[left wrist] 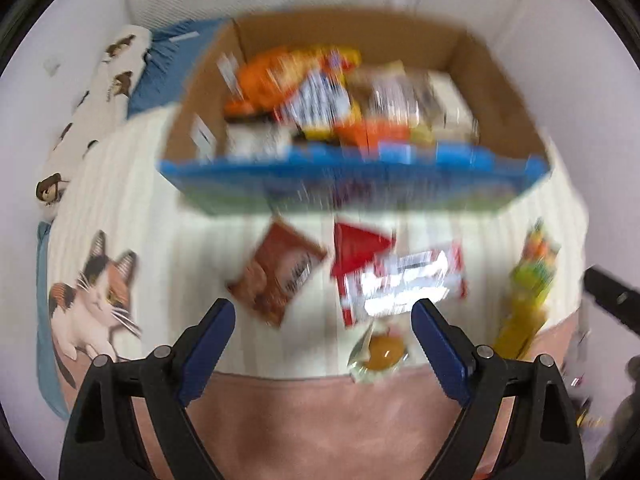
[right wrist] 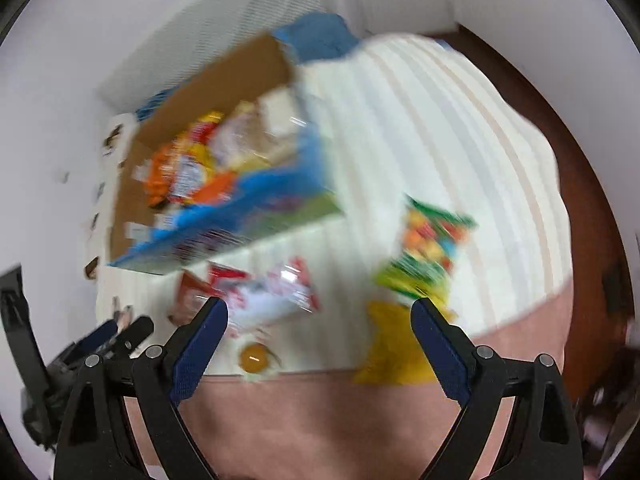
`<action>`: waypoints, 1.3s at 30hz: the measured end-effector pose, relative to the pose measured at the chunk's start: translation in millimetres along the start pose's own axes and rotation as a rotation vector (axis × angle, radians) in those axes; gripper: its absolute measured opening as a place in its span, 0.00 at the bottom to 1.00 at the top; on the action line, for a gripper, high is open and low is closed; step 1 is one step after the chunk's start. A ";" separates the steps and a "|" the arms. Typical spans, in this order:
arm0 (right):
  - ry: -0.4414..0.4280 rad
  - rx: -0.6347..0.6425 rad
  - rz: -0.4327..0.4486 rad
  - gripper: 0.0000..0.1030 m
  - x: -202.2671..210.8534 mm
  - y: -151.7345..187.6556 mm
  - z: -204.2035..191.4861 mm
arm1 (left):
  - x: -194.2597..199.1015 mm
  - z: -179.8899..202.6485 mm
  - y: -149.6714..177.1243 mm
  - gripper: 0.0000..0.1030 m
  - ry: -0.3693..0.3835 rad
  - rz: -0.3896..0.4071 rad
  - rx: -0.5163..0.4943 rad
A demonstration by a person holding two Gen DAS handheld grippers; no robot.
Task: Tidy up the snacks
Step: 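Grasp the brown biscuit packet with the left gripper while the right gripper grasps the yellow packet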
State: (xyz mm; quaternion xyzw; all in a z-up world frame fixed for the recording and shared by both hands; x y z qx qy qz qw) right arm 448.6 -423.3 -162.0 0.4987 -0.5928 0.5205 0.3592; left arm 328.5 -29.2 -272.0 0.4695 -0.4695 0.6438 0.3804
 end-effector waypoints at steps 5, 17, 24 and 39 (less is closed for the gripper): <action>0.019 -0.139 -0.083 0.92 -36.5 37.0 50.6 | -38.9 3.0 21.7 0.88 -0.045 -0.068 -0.023; 0.042 -0.133 -0.167 0.59 -108.0 75.2 50.3 | -55.2 -22.5 3.3 0.88 -0.102 -0.053 -0.045; 0.014 -0.061 -0.187 0.59 -114.4 69.6 17.8 | -95.0 -18.0 -17.4 0.88 -0.168 -0.126 -0.220; 0.005 0.035 -0.248 0.58 -117.8 90.8 -16.5 | -101.2 -65.2 34.7 0.55 -0.076 -0.274 0.159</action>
Point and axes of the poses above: each gripper's, at about its wrist camera, not at the fingertips, and x roughly against the way its jaws point, z to its right, y to its underside, the point moved 9 cm from there along -x, roughly the way its jaws point, and after that the axes turned 12 degrees about x, right-handed, at the moved point
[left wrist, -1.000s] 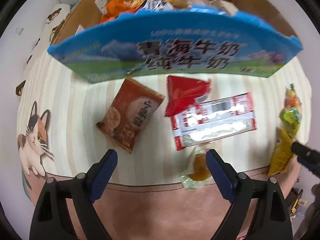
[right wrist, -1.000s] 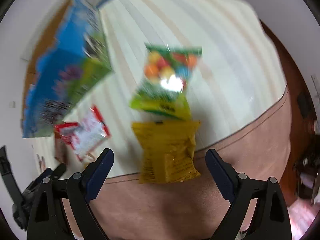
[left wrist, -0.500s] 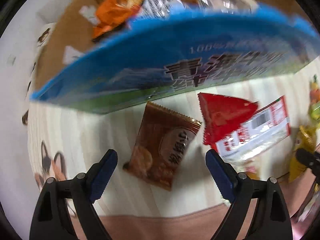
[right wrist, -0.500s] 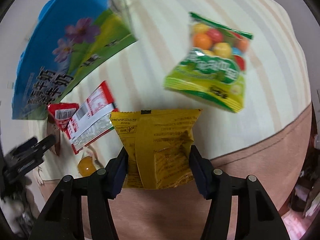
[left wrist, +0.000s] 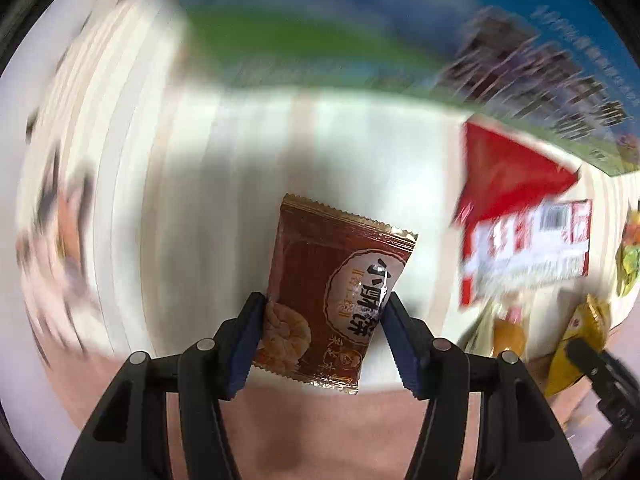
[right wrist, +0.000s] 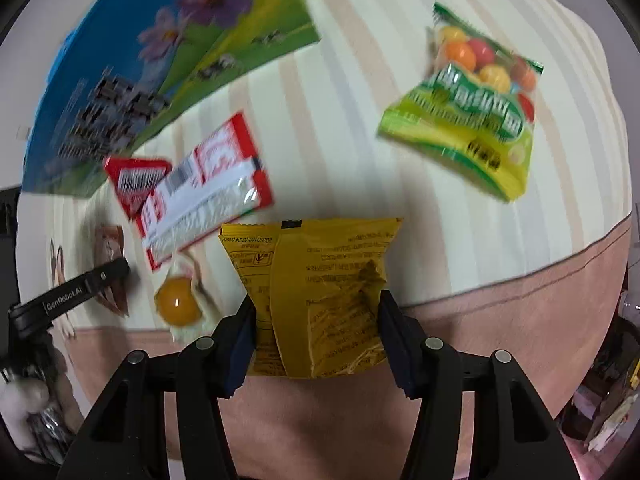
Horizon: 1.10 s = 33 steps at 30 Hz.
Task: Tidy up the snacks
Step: 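Grasp the brown biscuit packet with the left gripper while the right gripper grasps the yellow packet, then carry the brown packet and yellow packet into the box and release both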
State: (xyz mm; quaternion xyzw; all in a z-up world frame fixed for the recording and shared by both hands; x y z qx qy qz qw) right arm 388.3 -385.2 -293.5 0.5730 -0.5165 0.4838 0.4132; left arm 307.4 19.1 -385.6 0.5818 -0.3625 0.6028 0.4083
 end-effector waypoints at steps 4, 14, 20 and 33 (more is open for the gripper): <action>-0.026 0.030 -0.042 0.57 -4.5 23.5 -10.8 | -7.9 -25.6 38.8 0.55 0.042 -0.050 0.101; 0.009 0.064 -0.054 0.53 -28.0 43.5 -26.6 | -8.9 -5.2 44.5 0.52 0.004 0.021 0.016; -0.082 0.037 0.031 0.48 14.3 25.3 -38.3 | 43.2 12.8 52.4 0.52 0.128 0.043 0.029; -0.176 0.169 0.318 0.48 190.4 -127.6 -84.0 | 210.9 89.6 -54.2 0.52 0.332 0.213 -0.028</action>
Point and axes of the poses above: each gripper's, at about its wrist camera, not at the fingertips, and x roughly against the way its jaws point, z to its right, y to its underside, the point moved 9 cm from there along -x, roughly the way its jaws point, and after that the axes turned 12 degrees about x, right-handed, at the moved point
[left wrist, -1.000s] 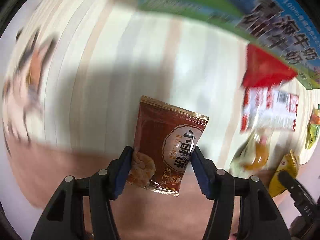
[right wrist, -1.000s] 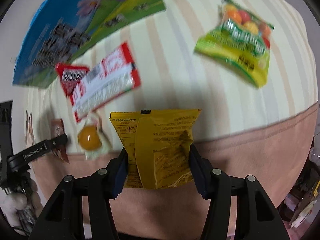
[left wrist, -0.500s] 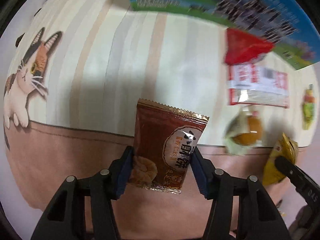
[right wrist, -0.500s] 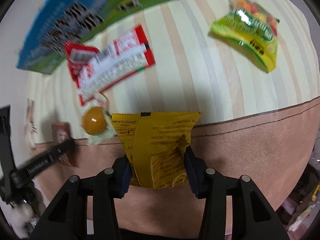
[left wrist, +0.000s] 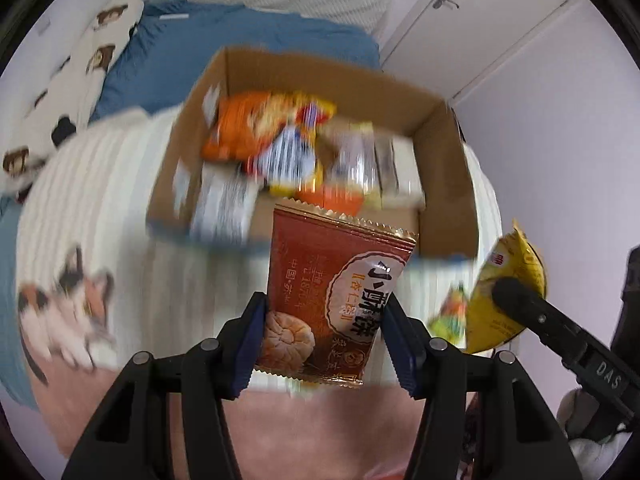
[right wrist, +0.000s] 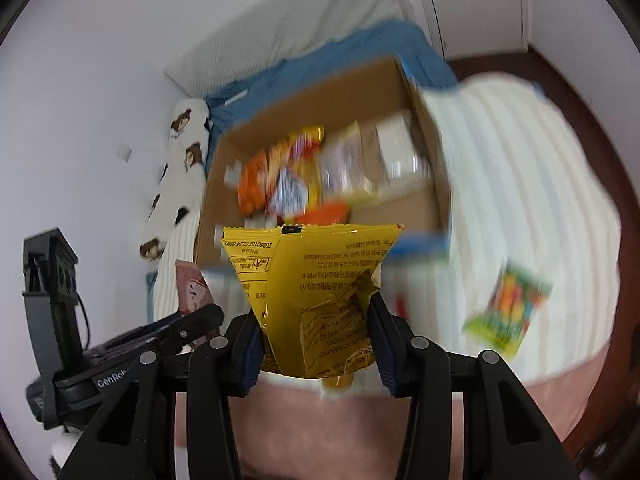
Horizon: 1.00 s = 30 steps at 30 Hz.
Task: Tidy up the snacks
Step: 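Carry the brown packet and yellow packet into the box and release both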
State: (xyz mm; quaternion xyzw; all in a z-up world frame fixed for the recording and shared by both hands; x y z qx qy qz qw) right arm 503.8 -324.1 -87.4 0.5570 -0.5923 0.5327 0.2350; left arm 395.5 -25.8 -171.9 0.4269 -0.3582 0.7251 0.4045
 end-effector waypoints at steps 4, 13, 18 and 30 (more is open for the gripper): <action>0.054 0.013 -0.005 0.48 -11.0 -51.8 14.4 | -21.2 -0.2 -52.2 0.52 -0.043 0.002 0.002; 0.103 -0.008 -0.125 0.48 -76.9 -75.8 39.8 | -94.1 -15.1 -95.8 0.52 -0.169 -0.128 0.010; 0.134 -0.023 -0.244 0.55 -106.7 -59.5 54.9 | -121.3 -23.4 -79.5 0.53 -0.179 -0.260 0.009; 0.145 -0.019 -0.318 0.94 -111.4 -48.8 60.5 | -107.2 -29.2 -84.1 0.91 -0.170 -0.209 0.005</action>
Point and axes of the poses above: each gripper's, at about its wrist camera, not at the fingertips, and x roughly against the way its jaws point, z to its right, y to its underside, the point moved 9 cm from there along -x, roughly the way its jaws point, and after that the axes turned 12 degrees about x, right-handed, at the moved point
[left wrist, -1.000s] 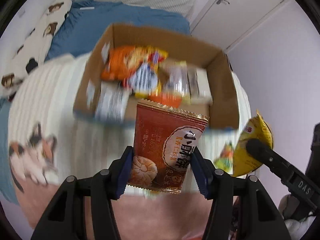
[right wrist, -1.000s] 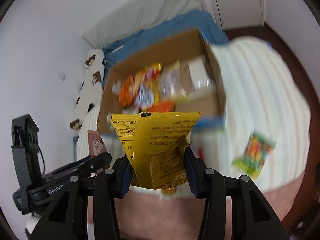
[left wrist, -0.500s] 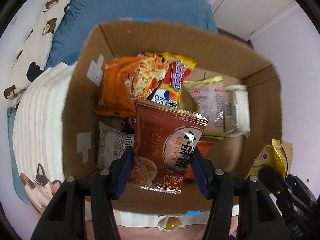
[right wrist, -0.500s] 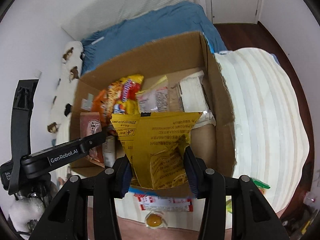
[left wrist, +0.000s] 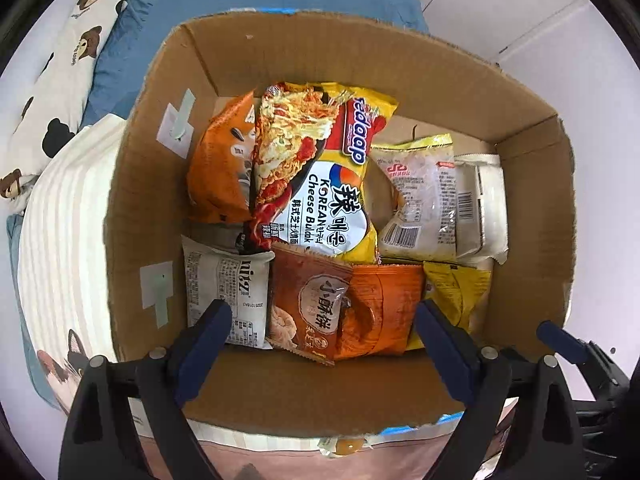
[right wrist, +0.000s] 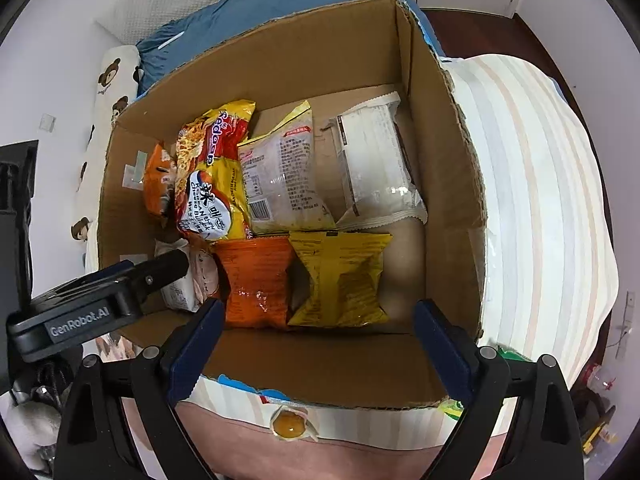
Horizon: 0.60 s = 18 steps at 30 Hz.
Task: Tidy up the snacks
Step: 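Carry the brown packet and yellow packet into the box and release both, then grasp the red-white sachet with the left gripper while the right gripper grasps the fruit-candy bag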
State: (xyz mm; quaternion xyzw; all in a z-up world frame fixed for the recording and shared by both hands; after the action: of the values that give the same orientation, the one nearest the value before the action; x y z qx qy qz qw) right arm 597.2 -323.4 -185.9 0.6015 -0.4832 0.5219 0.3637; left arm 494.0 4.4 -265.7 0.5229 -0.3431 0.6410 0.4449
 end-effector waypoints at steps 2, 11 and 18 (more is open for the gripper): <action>0.017 0.003 0.007 0.94 3.9 0.4 0.2 | 8.6 0.3 2.9 0.91 0.008 0.011 -0.003; 0.034 0.035 0.095 0.94 51.2 20.8 -4.7 | 59.7 11.2 30.2 0.91 0.048 0.180 -0.048; 0.014 0.017 0.196 0.94 90.7 76.6 11.5 | 86.4 6.8 81.8 0.91 0.042 0.339 -0.092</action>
State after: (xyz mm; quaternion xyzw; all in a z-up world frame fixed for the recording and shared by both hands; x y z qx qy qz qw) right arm 525.7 -373.0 -104.4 0.5507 -0.5329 0.5632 0.3091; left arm 415.5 -13.7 -177.8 0.4230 -0.4458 0.7015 0.3609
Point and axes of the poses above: each gripper's, at about its wrist camera, not at the fingertips, and x roughly against the way its jaws point, z to its right, y to its underside, the point moved 9 cm from there along -x, roughly the way its jaws point, and after that the axes turned 12 degrees about x, right-handed, at the moved point
